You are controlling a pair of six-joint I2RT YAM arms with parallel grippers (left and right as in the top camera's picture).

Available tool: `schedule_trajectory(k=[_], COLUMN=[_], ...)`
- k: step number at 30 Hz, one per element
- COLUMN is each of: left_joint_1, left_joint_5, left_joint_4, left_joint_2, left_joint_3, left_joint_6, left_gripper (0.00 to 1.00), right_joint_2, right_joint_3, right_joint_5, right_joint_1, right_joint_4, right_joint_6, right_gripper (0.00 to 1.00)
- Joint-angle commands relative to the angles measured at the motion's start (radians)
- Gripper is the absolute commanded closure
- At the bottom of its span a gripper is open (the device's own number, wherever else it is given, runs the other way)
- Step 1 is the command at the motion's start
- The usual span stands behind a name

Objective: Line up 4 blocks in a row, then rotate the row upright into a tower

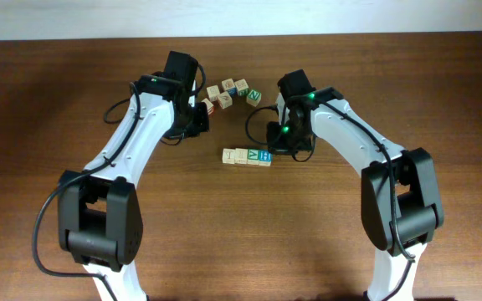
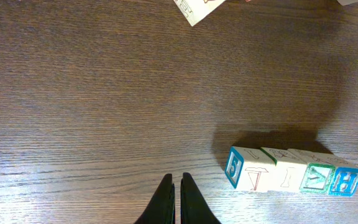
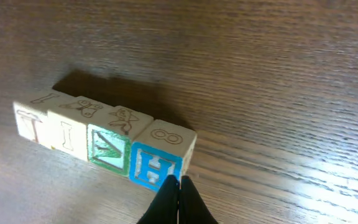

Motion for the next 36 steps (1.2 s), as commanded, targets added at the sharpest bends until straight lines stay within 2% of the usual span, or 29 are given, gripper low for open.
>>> schedule_trajectory(k=[1,8,12,16,22,27,36], left_joint_1=[-0.029,-0.040,-0.040,-0.040,-0.040,-0.037,-0.041], left_joint_5=[0.007,0.066,0.125,0.124,0.144,0.216,0.211], left_joint_4=[0.002,-0.010,-0.018,-0.013,-0.010,-0.010,-0.010], left_joint_2=[0.010,0.077,0.098,0.107,0.157,0.157,0.158], left_joint_3=[-0.009,-0.009,-0.009,-0.009,-0.009,-0.009,-0.009], left_joint_6=[-0.006,0.013,0.075,0.078,0.092,0.108,0.107], left_gripper=[1.00,1.00,1.00,1.00,1.00,1.00,1.00], right_joint_2=[0.011,0.011,0.011,0.011,0.011,0.011,0.011], right_joint_3=[-0.018,-0.051,-0.092,-0.150,-0.150,-0.150,-0.150], right_joint_5=[0.056,0.041,-0.096,-0.235,-0.236,-0.236,-0.232], right_joint_1=[0.005,0.004,-0.053,-0.109,-0.106,-0.091,-0.080], right_joint_4=[-0.001,0.012,0.058,0.124,0.130,0.134,0.140], right_joint_6=[0.058,0.071,0.019,-0.034,-0.033,0.002,0.009], right_gripper=[0.95,0.96,0.96,0.95,0.95,0.95,0.95])
